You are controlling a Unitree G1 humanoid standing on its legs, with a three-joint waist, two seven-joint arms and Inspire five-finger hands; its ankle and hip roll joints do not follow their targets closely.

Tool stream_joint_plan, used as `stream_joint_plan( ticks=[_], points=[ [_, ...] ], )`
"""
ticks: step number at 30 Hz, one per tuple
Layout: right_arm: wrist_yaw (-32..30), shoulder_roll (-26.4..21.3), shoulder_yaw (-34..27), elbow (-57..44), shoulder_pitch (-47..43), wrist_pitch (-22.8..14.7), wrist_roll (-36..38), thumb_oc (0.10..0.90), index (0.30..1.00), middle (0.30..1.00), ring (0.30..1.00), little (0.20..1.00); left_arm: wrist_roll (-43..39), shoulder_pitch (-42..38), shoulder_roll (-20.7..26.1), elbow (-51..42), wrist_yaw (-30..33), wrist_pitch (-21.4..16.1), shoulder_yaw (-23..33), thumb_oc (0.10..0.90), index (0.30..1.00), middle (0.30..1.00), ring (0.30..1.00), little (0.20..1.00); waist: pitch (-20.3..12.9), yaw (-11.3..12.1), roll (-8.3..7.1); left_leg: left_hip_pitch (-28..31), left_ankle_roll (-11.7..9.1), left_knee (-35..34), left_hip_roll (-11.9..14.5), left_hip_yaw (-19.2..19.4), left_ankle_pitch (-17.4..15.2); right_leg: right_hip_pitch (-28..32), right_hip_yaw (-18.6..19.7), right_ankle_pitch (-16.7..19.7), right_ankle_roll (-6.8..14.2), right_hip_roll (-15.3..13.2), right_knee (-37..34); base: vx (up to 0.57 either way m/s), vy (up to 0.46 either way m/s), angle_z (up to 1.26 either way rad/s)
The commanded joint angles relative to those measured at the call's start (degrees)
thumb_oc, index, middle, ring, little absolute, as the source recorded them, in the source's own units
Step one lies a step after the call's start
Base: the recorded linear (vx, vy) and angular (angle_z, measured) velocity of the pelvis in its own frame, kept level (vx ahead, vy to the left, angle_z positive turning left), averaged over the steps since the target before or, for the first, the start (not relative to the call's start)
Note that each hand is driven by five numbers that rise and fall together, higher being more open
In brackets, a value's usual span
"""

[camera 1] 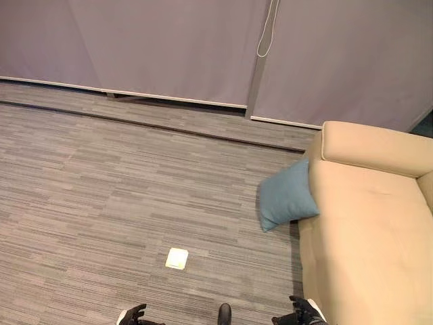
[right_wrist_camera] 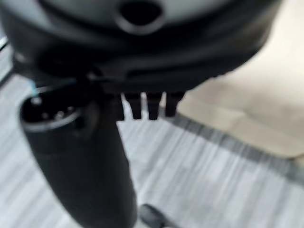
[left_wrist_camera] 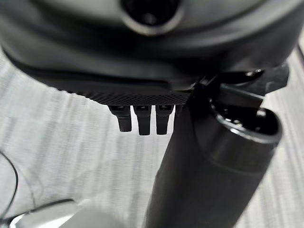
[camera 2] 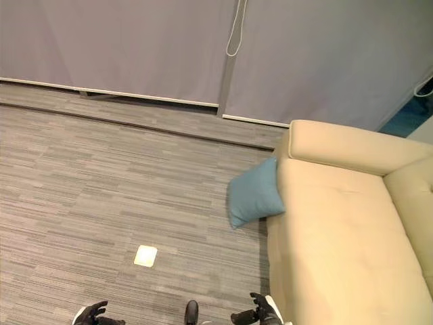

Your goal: Pick up all the scattered cushions and arrange them neatly on the sofa.

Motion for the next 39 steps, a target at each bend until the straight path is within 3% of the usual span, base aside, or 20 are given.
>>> stream_joint_plan(
  ticks=[1,2,3,5,7,9,14,18,20,21,24,26,29,33,35,37,38,39],
  points=[
    [-1.7,-2.7,0.1,-0.7,-0.1,-0.8,1.3,0.800,0.900,0.900,0.900,0.900,-0.4,0.0,3.0,-0.9,0.6,-1.0,-1.2,0.800,0.900,0.900,0.900,0.900,0.6,0.1,-2.02,-0.7,3.5,-16.0,-0.9,1.7,1.1,0.9,1.9,-6.9,11.6,-2.1,3.8,0.24,0.041,-0.06],
    [-1.7,-2.6,0.0,-0.6,0.0,-0.8,1.3,0.800,0.900,0.900,0.900,0.900,-0.3,0.1,2.9,-0.8,0.6,-1.1,-1.1,0.800,0.900,0.900,0.900,0.900,0.6,0.5,-1.79,-2.2,3.4,-19.2,-1.1,1.4,3.3,1.7,2.4,-7.3,11.7,-1.7,3.3,0.15,0.039,-0.04],
    [-1.7,-2.6,0.0,-0.6,0.0,-0.8,1.3,0.800,0.900,0.900,0.900,0.900,-0.3,0.1,2.9,-0.8,0.6,-1.1,-1.1,0.800,0.900,0.900,0.900,0.900,0.7,0.5,-1.83,-2.0,3.4,-19.4,-1.1,1.4,3.3,1.8,2.4,-7.4,11.7,-1.7,3.3,0.17,0.052,-0.10],
    [-2.0,-2.4,0.4,-0.2,-0.1,-0.7,0.6,0.800,0.900,0.900,0.900,0.900,-0.4,0.3,2.8,-0.3,0.6,-1.2,-0.9,0.800,0.900,0.900,0.900,0.900,0.7,2.1,-0.57,-4.6,2.5,-28.5,-1.1,0.2,10.4,4.6,4.0,-8.7,11.6,0.1,2.5,0.32,0.107,-0.14],
    [-2.2,-2.5,0.7,0.2,-0.4,-0.6,0.2,0.800,0.900,0.900,0.900,0.900,-0.7,0.3,2.7,-0.3,0.6,-1.4,-1.2,0.800,0.900,0.900,0.900,0.900,1.0,3.1,-0.23,-6.2,2.1,-30.7,-1.7,-0.5,12.3,6.4,5.7,-9.7,11.5,0.8,2.8,0.36,0.132,-0.27],
    [-1.9,-2.1,0.8,0.3,-0.3,-0.6,-0.6,0.800,0.900,0.900,0.900,0.900,-0.1,1.0,2.6,0.3,0.3,-1.0,-0.7,0.800,0.900,0.900,0.900,0.900,0.1,3.3,0.26,-3.6,2.8,-33.6,-1.7,-1.2,12.5,7.1,6.8,-11.0,11.4,1.1,3.8,0.32,0.172,-0.49],
    [-1.8,-1.3,1.0,0.3,-0.5,-0.6,-1.4,0.800,0.900,0.900,0.900,0.900,0.8,1.7,2.7,0.3,0.2,-0.9,-0.3,0.800,0.900,0.900,0.900,0.900,-1.2,3.3,-0.26,-1.1,4.1,-32.7,-2.4,-0.3,10.8,7.0,8.2,-11.5,12.5,-0.4,7.4,0.22,0.144,-0.60],
    [-1.3,-0.6,1.2,-0.8,-1.8,-0.7,-1.6,0.800,0.900,0.900,0.900,0.900,0.8,0.5,4.2,-0.5,0.4,-0.7,-0.5,0.800,0.900,0.900,0.900,0.900,-0.5,2.7,0.06,2.8,7.1,-32.1,-3.0,0.6,7.3,-0.3,8.3,-3.6,16.3,-2.8,25.3,0.21,0.166,-0.22],
    [-1.4,-0.6,1.4,-1.2,-2.3,-0.8,-1.7,0.800,0.900,0.900,0.900,0.900,0.8,0.0,4.6,-0.8,0.6,-0.8,-0.7,0.800,0.900,0.900,0.900,0.900,0.1,2.2,0.57,3.6,7.6,-32.2,-2.5,0.8,6.8,-2.5,7.6,-2.2,16.7,-3.2,29.3,0.11,0.109,0.00],
    [-1.4,-0.3,1.5,-2.2,-2.4,-1.0,-1.6,0.800,0.900,0.900,0.900,0.900,0.7,-0.3,5.0,-1.0,0.6,-0.9,-1.1,0.800,0.900,0.900,0.900,0.900,0.8,1.7,1.69,5.6,7.9,-32.8,-1.8,1.2,6.0,-5.8,4.8,-1.7,16.2,-4.4,33.1,0.25,0.184,-0.06],
    [-1.4,-0.4,1.8,-2.4,-2.3,-0.9,-1.8,0.800,0.900,0.900,0.900,0.900,0.6,-0.5,5.1,-1.0,0.3,-0.9,-1.3,0.800,0.900,0.900,0.900,0.900,1.1,0.8,2.05,8.0,7.8,-33.6,-2.1,0.9,5.0,-7.4,1.9,-3.5,15.3,-5.1,30.0,0.22,0.081,-0.05],
    [-1.4,-0.7,1.9,-2.2,-2.4,-0.8,-1.7,0.800,0.900,0.900,0.900,0.900,0.7,-0.6,4.8,-1.0,0.2,-1.1,-1.5,0.800,0.900,0.900,0.900,0.900,1.1,-0.4,2.10,10.4,7.6,-34.3,-2.9,0.6,3.7,-9.8,0.1,-5.4,14.4,-4.1,21.4,0.34,0.024,-0.05],
    [-1.3,-1.2,1.6,-2.0,-2.5,-0.5,-1.9,0.800,0.900,0.900,0.900,0.900,1.1,-0.8,4.3,-0.1,-0.1,-1.0,-1.2,0.800,0.900,0.900,0.900,0.900,1.4,-1.5,1.87,13.3,7.1,-34.9,-4.0,-0.7,2.2,-11.3,-0.9,-3.2,15.2,-3.4,12.1,0.33,-0.004,0.03],
    [-1.5,-1.5,1.5,-1.6,-1.5,-0.5,-2.1,0.800,0.900,0.900,0.900,0.900,2.3,-0.4,3.5,0.7,-0.3,-1.1,-1.3,0.800,0.900,0.900,0.900,0.900,0.3,-2.2,1.33,16.0,6.7,-34.0,-5.0,-1.6,-0.7,-8.9,0.1,-2.7,14.6,-2.6,8.7,0.28,-0.035,0.18],
    [-1.5,-1.8,1.1,-1.1,-0.3,-0.5,-2.0,0.800,0.900,0.900,0.900,0.900,2.3,0.5,2.9,1.1,-0.4,-1.0,-1.1,0.800,0.900,0.900,0.900,0.900,-0.8,-2.4,1.59,16.8,5.2,-31.0,-4.2,-1.4,-1.7,-7.1,0.0,-3.1,13.7,-2.3,8.2,0.37,-0.105,0.18],
    [-1.5,-1.8,0.9,-1.0,0.0,-0.4,-1.8,0.800,0.900,0.900,0.900,0.900,2.4,0.7,2.7,1.1,-0.4,-1.0,-1.2,0.800,0.900,0.900,0.900,0.900,-1.1,-2.6,1.84,16.8,4.3,-29.3,-3.6,-1.1,-1.3,-6.0,0.0,-3.4,13.3,-1.9,7.8,0.23,-0.078,0.07],
    [-1.4,-1.9,0.6,-0.8,0.4,-0.4,-1.7,0.800,0.900,0.900,0.900,0.900,2.4,1.0,2.6,1.2,-0.5,-0.8,-1.1,0.800,0.900,0.900,0.900,0.900,-1.2,-2.7,1.79,14.9,1.8,-22.3,-2.4,0.0,1.7,-3.8,0.0,-4.2,12.5,-1.6,6.8,0.17,-0.082,0.04],
    [-1.6,-2.0,0.6,-0.9,0.4,-0.4,-1.6,0.800,0.900,0.900,0.900,0.900,2.3,0.9,2.5,0.8,-0.3,-0.8,-1.4,0.800,0.900,0.900,0.900,0.900,-0.9,-2.5,1.38,12.7,1.0,-17.3,-1.9,0.3,3.5,-2.5,0.2,-4.4,11.9,-1.7,6.2,0.23,-0.111,0.11]
  ],
)
